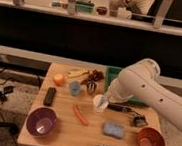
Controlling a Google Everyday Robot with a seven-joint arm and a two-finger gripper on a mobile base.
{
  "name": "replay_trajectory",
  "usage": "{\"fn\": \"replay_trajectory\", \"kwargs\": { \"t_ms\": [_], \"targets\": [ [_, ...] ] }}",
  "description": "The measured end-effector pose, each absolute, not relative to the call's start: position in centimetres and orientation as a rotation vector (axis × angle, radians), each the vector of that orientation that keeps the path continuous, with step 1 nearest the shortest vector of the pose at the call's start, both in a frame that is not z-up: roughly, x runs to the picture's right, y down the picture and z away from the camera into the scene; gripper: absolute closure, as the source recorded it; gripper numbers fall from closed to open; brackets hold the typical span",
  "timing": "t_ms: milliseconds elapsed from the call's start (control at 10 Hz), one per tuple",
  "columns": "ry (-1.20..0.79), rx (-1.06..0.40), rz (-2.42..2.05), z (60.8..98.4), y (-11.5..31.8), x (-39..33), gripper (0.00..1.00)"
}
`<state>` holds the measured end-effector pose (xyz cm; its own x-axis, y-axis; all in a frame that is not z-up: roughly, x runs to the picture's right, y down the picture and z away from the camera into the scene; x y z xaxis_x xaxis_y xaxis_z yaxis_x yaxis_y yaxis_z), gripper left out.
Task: Wipe tray with towel
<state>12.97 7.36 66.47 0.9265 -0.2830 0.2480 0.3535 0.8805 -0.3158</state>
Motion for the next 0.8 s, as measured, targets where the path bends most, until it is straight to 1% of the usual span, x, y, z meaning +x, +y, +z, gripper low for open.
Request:
{"fn": "replay_trajectory", "kwargs": {
  "t_ms": [100, 500, 600, 800],
  "targets": [
    [-0.186, -0.361, -0.317, 66.8, 6.9, 13.9, 0.97],
    [-0.106, -0.303, -0.264, 67.1, 2.8, 18.8, 0.97],
    [-0.095, -0.299, -0.253, 67.6, 2.4, 19.7, 0.97],
    [-0.079, -0.299, -0.225, 69.9, 1.8, 21.3, 0.97]
  ]
}}
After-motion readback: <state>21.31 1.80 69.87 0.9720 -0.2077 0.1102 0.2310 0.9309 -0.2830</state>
